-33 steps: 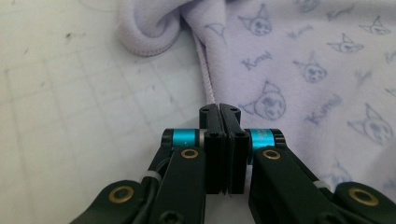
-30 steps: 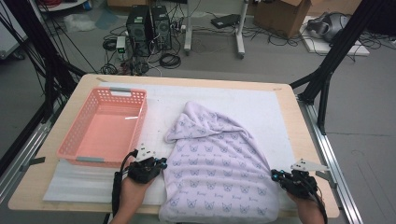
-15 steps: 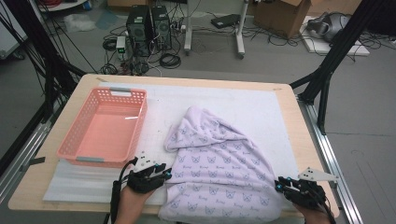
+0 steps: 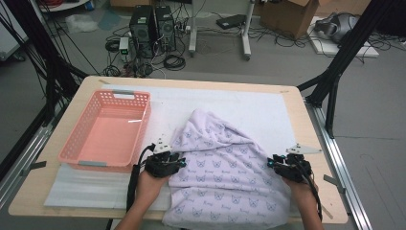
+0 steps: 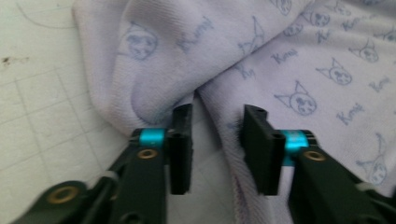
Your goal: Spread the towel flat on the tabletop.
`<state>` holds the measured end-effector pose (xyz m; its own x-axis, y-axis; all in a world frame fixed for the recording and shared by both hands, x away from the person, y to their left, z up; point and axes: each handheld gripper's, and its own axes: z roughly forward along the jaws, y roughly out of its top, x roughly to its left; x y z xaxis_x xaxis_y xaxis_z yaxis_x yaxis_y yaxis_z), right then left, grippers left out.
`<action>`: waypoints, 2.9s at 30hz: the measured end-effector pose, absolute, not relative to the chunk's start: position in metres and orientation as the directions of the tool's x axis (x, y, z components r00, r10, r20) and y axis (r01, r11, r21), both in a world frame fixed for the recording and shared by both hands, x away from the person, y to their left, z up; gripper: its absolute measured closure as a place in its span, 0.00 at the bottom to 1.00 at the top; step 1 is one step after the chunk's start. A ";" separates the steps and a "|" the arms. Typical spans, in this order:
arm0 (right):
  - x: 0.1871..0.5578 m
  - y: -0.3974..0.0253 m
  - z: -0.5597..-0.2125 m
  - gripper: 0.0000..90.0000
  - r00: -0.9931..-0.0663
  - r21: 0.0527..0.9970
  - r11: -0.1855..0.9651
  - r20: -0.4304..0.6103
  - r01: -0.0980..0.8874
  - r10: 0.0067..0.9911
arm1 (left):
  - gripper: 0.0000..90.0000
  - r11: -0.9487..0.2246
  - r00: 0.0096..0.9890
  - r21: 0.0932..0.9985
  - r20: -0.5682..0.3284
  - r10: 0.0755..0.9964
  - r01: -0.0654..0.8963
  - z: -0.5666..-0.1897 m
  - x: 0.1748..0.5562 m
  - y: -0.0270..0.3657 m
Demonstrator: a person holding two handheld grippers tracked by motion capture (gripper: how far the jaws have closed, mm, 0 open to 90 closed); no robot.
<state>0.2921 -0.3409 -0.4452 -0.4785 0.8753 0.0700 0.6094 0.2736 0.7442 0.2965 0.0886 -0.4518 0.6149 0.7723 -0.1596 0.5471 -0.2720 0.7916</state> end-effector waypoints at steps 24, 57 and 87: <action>0.230 -0.354 -0.427 0.77 -0.563 0.773 0.319 0.059 0.549 0.825 | 0.74 -0.205 0.647 0.856 -0.181 0.741 0.475 -0.447 0.251 0.107; 0.393 -0.234 -0.442 0.93 -0.702 0.718 0.464 0.048 0.519 0.711 | 0.64 -0.181 0.632 0.843 -0.220 0.743 0.506 -0.451 0.264 0.110; 0.331 -0.374 -0.427 0.79 -0.344 0.734 0.275 -0.061 0.621 0.937 | 0.54 -0.148 0.624 0.839 -0.259 0.737 0.523 -0.430 0.298 0.098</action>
